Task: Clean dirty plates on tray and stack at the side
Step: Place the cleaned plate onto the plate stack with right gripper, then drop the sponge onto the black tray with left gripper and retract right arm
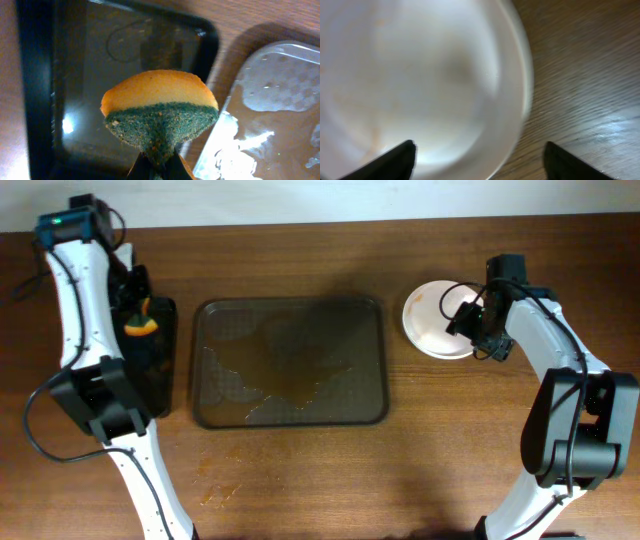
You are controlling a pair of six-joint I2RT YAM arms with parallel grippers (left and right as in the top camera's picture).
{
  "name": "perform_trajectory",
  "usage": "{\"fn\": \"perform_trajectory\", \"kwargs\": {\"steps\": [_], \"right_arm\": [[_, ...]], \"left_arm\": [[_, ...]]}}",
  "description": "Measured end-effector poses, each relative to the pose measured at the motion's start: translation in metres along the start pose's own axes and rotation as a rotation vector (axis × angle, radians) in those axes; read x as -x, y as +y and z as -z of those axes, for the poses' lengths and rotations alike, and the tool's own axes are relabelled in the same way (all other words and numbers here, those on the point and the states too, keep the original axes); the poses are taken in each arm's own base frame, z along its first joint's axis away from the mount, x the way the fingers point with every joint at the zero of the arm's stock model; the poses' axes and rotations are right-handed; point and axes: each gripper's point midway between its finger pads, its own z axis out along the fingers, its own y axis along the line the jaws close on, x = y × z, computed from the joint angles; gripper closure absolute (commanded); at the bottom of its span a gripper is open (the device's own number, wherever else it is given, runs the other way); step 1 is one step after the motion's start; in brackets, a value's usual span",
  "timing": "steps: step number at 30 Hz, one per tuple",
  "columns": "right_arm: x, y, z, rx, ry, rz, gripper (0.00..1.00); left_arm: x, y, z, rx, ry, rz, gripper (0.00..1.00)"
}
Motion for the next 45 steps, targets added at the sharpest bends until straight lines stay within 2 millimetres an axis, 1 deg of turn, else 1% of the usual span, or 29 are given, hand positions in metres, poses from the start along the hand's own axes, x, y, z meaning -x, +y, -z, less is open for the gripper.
{"fn": "perform_trajectory", "kwargs": {"steps": [2, 4, 6, 7, 8, 10, 11, 12, 14, 15, 16, 18, 20, 21, 22, 23, 24, 26, 27, 28, 30, 31, 32, 34, 37, 38, 40, 43, 45], "right_arm": [[0.003, 0.012, 0.007, 0.055, 0.007, 0.007, 0.15], [0.014, 0.031, 0.027, 0.138, -0.006, 0.026, 0.15], [0.021, 0.042, 0.051, 0.184, -0.017, 0.047, 0.14], [0.021, 0.045, 0.056, 0.193, -0.017, 0.058, 0.14], [0.020, 0.046, 0.059, 0.197, -0.015, 0.070, 0.14], [0.011, 0.047, 0.060, 0.193, 0.013, 0.109, 0.11], [0.006, 0.050, 0.060, 0.191, 0.026, 0.139, 0.11], [0.004, 0.053, 0.060, 0.194, 0.029, 0.153, 0.11], [-0.001, 0.058, 0.063, 0.197, 0.039, 0.184, 0.09], [-0.003, 0.064, 0.071, 0.200, 0.042, 0.205, 0.08], [-0.002, 0.067, 0.075, 0.206, 0.039, 0.221, 0.08], [0.004, 0.078, 0.104, 0.223, 0.014, 0.256, 0.08], [0.012, 0.088, 0.140, 0.249, -0.044, 0.294, 0.08], [0.013, 0.089, 0.153, 0.257, -0.062, 0.305, 0.08], [0.013, 0.092, 0.177, 0.274, -0.097, 0.327, 0.07], [0.013, 0.093, 0.197, 0.289, -0.133, 0.342, 0.07], [0.011, 0.094, 0.218, 0.303, -0.168, 0.359, 0.03], [0.004, 0.089, 0.252, 0.322, -0.231, 0.374, 0.02], [0.001, 0.086, 0.265, 0.328, -0.256, 0.376, 0.02], [-0.008, 0.079, 0.294, 0.348, -0.317, 0.381, 0.02], [-0.023, 0.068, 0.337, 0.385, -0.407, 0.386, 0.02], [-0.041, 0.056, 0.380, 0.426, -0.509, 0.392, 0.01], [-0.050, 0.050, 0.400, 0.446, -0.561, 0.395, 0.02], [-0.065, 0.039, 0.427, 0.474, -0.632, 0.398, 0.02], [-0.075, 0.033, 0.441, 0.489, -0.672, 0.400, 0.02], [-0.077, 0.030, 0.439, 0.477, -0.665, 0.402, 0.02], [-0.083, 0.020, 0.422, 0.412, -0.600, 0.407, 0.02], [-0.072, 0.010, 0.416, 0.314, -0.629, 0.430, 0.02], [-0.052, 0.016, 0.417, 0.294, -0.722, 0.451, 0.02]], "left_arm": [[-0.002, 0.012, 0.001, 0.017, 0.007, 0.020, 0.99], [-0.006, 0.022, -0.002, 0.061, 0.023, 0.027, 0.99], [-0.012, 0.034, -0.016, 0.116, 0.063, 0.028, 0.99], [-0.015, 0.038, -0.022, 0.129, 0.077, 0.032, 0.94], [-0.016, 0.046, -0.032, 0.153, 0.090, 0.038, 0.82], [-0.030, 0.067, -0.058, 0.195, 0.150, 0.069, 0.01], [-0.035, 0.079, -0.071, 0.211, 0.168, 0.083, 0.01], [-0.039, 0.084, -0.076, 0.216, 0.182, 0.091, 0.01], [-0.041, 0.093, -0.078, 0.225, 0.183, 0.105, 0.01], [-0.041, 0.094, -0.077, 0.227, 0.186, 0.107, 0.01], [-0.042, 0.093, -0.074, 0.223, 0.191, 0.105, 0.01], [-0.029, 0.081, -0.052, 0.194, 0.139, 0.096, 0.01], [-0.008, 0.061, -0.019, 0.156, 0.036, 0.077, 0.01], [-0.001, 0.053, -0.005, 0.144, -0.005, 0.066, 0.01], [0.008, 0.041, 0.017, 0.128, -0.074, 0.050, 0.01], [0.014, 0.029, 0.038, 0.114, -0.132, 0.031, 0.01], [0.018, 0.012, 0.071, 0.095, -0.218, 0.006, 0.01], [0.016, -0.006, 0.109, 0.074, -0.309, -0.023, 0.01], [0.015, -0.010, 0.118, 0.068, -0.330, -0.030, 0.01], [0.014, -0.014, 0.123, 0.065, -0.340, -0.038, 0.01], [0.013, -0.018, 0.121, 0.063, -0.333, -0.047, 0.01], [0.014, -0.019, 0.120, 0.063, -0.332, -0.049, 0.01], [0.014, -0.019, 0.120, 0.063, -0.332, -0.049, 0.01], [0.014, -0.019, 0.120, 0.063, -0.332, -0.049, 0.01], [0.014, -0.019, 0.120, 0.063, -0.332, -0.049, 0.01], [0.013, -0.019, 0.119, 0.063, -0.331, -0.049, 0.01], [0.014, -0.019, 0.120, 0.063, -0.332, -0.049, 0.01], [0.014, -0.019, 0.119, 0.063, -0.331, -0.049, 0.01], [0.013, -0.019, 0.119, 0.062, -0.330, -0.049, 0.01]]}}
